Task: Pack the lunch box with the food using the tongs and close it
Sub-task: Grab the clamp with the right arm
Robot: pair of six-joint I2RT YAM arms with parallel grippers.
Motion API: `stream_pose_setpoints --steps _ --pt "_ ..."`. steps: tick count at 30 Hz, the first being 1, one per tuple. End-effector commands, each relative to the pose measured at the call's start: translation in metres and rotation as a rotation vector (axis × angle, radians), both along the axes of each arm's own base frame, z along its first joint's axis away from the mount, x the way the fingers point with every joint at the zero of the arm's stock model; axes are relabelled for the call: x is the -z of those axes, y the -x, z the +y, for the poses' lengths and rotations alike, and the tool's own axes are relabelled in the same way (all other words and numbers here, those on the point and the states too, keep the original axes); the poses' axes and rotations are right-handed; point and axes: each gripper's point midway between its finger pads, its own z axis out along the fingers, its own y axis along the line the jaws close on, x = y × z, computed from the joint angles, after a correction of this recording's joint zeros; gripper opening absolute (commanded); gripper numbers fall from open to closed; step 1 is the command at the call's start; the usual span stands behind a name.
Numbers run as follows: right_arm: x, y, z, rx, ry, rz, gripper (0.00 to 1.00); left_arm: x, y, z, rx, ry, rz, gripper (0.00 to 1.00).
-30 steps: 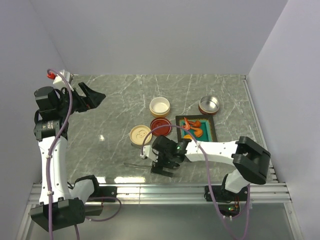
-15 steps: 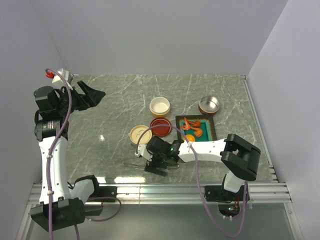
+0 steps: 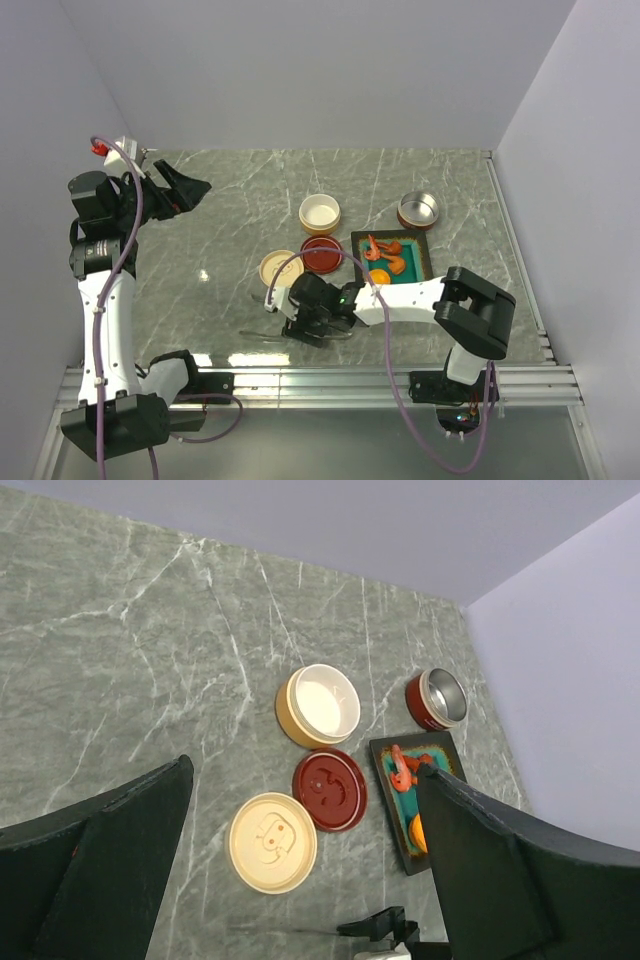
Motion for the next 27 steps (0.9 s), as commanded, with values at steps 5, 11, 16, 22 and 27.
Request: stream_pose_setpoints --steps 5,11,16,22,27 --pt "-0.023 0.002 0.003 0.005 -0.061 -0.014 0.59 -0.003 0.000 0.004 -0.012 -0.028 -0.022 0.99" --pt "-0.076 0.007 0.007 -0.002 -0.148 -0.016 0.54 -0.005 0.002 0.004 -0.012 -0.038 -0.021 1.00" --pt "-0.109 0.009 0.006 -0.006 -0.209 -0.025 0.54 -0.008 0.002 0.003 -0.014 -0.034 -0.025 1.00" --pt "-0.145 0.004 -0.001 0.003 -0.264 -0.034 0.53 -0.010 0.001 0.000 0.008 -0.011 -0.022 0.99" --pt "-0.177 -0.007 -0.022 0.035 -0.310 -0.035 0.54 -0.008 0.005 -0.009 0.089 -0.041 -0.033 0.99"
